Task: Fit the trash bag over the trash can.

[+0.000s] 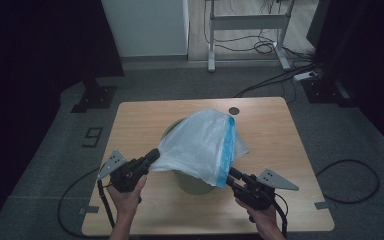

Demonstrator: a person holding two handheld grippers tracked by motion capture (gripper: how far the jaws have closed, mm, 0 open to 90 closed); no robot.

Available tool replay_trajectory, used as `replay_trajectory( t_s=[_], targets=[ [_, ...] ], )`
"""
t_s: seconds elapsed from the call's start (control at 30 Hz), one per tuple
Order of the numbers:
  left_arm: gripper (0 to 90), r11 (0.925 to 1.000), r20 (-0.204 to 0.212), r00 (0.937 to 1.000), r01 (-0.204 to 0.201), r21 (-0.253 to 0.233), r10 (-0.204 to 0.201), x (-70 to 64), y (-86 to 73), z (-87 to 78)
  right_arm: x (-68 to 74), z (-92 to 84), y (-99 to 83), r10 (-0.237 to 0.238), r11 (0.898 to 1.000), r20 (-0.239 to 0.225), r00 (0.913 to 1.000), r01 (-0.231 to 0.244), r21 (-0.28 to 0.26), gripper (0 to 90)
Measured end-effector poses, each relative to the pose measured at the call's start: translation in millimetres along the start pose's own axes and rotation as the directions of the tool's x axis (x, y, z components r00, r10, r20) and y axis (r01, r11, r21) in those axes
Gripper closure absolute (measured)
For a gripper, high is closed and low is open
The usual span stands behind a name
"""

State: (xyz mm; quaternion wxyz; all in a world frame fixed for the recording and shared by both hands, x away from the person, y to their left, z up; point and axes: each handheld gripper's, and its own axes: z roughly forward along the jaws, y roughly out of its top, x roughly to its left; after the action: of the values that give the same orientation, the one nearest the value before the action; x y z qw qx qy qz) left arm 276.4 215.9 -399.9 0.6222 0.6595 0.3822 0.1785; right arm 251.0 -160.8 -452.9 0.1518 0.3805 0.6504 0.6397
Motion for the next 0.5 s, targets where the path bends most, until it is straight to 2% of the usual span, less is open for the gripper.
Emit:
replay_trajectory(
  t_s=[0.03,0.07,0.1,0.13,0.17,0.3,0.37,0.5],
  targets=[
    [89.3,1.0000,-0.001,1.0000,-0.003,0.000,0.003,-0.5,0.0,0.2,-0.2,0.3,1.3,0.003,1.000,-0.011,0.9999,-0.003,-0.002,73.6],
    [89.3,1.0000,-0.001,1.0000,-0.003,0.000,0.003,-0.5,0.0,0.2,-0.2,0.3,1.3,0.003,1.000,-0.011,0.9999,-0.003,-0.002,73.6],
    [89.3,1.0000,0.001,1.0000,-0.006,-0.001,0.006,-1.1,0.4,0.1,-0.5,0.4,2.9,0.002,1.000,-0.014,0.9999,-0.002,-0.007,81.9],
    [89.2,1.0000,0.001,1.0000,-0.006,-0.001,0.006,-1.1,0.4,0.1,-0.5,0.4,2.9,0.002,1.000,-0.014,0.9999,-0.002,-0.007,81.9],
    [89.2,0.9999,0.002,0.9999,-0.012,-0.005,0.012,-2.2,1.5,-0.7,0.0,-0.2,4.4,-0.012,1.000,-0.015,0.9998,0.012,-0.011,87.8],
    [88.9,0.9996,0.002,0.9996,-0.027,-0.013,0.027,-4.0,3.9,-2.8,0.8,-1.4,7.3,-0.024,1.000,-0.017,0.9996,0.024,-0.019,89.1],
    [88.8,0.9992,0.000,0.9995,-0.033,-0.022,0.033,-4.6,6.2,-4.9,2.7,-4.1,10.4,-0.051,0.998,0.006,0.9987,0.052,-0.032,89.1],
    [88.5,0.9992,-0.003,0.9995,-0.030,-0.028,0.030,-4.2,6.9,-6.1,3.7,-8.4,15.0,-0.076,0.996,0.030,0.9966,0.078,-0.051,89.2]
  ],
)
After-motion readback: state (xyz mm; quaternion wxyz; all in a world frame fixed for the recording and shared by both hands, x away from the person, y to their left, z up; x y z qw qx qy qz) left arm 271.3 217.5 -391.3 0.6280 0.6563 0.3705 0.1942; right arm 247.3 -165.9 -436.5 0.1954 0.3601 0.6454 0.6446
